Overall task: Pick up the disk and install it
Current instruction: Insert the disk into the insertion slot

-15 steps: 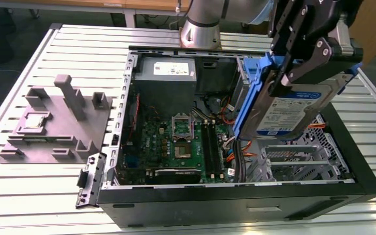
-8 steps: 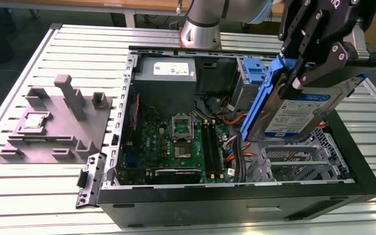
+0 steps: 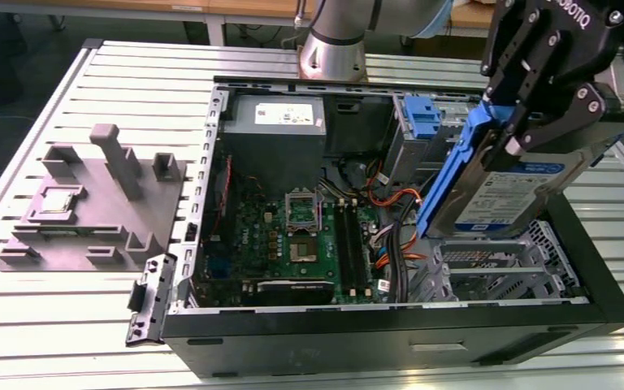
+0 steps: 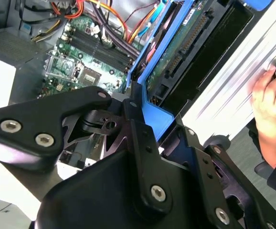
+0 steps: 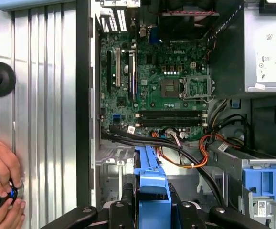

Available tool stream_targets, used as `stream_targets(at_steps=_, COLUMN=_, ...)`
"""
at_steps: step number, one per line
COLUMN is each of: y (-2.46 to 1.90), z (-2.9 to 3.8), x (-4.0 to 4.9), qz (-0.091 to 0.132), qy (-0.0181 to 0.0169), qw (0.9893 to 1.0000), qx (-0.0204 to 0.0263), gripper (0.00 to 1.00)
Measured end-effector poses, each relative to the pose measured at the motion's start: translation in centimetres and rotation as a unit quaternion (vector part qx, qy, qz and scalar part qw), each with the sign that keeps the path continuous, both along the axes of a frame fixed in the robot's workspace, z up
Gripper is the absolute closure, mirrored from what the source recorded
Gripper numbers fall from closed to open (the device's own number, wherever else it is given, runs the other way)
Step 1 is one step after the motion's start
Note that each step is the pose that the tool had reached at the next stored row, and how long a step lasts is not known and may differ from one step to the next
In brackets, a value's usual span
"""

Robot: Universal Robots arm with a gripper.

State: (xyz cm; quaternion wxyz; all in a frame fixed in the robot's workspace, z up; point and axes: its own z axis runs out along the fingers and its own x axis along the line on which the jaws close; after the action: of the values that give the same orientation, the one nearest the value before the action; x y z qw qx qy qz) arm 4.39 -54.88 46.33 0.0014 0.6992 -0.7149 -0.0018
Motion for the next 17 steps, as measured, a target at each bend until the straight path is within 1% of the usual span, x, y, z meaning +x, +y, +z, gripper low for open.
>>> stream_targets(at_steps=2, y=0.0, z=-0.08, x=0.33, qz=0.002, qy=0.0, qw=1.0, qx=0.0001, gripper=0.64)
stream_targets(at_steps=6, y=-0.06, z=-0.22, x=0.71, qz=0.009, qy=0.0, qw=1.0, qx=0.0, gripper=0.64)
stream_targets(at_steps=8, y=-0.15, z=-0.26, x=1.01, qz=0.009, qy=0.0, qw=1.0, qx=0.0, gripper=0.64)
stream_targets(at_steps=13, y=-0.43, z=-0.31, x=1.37, qz=0.009, qy=0.0, qw=1.0, qx=-0.0017, gripper=0.64)
stream_targets(at_steps=17, y=-0.62, z=-0.42, x=1.72, qz=0.007, qy=0.0, qw=1.0, qx=-0.0018, gripper=0.64)
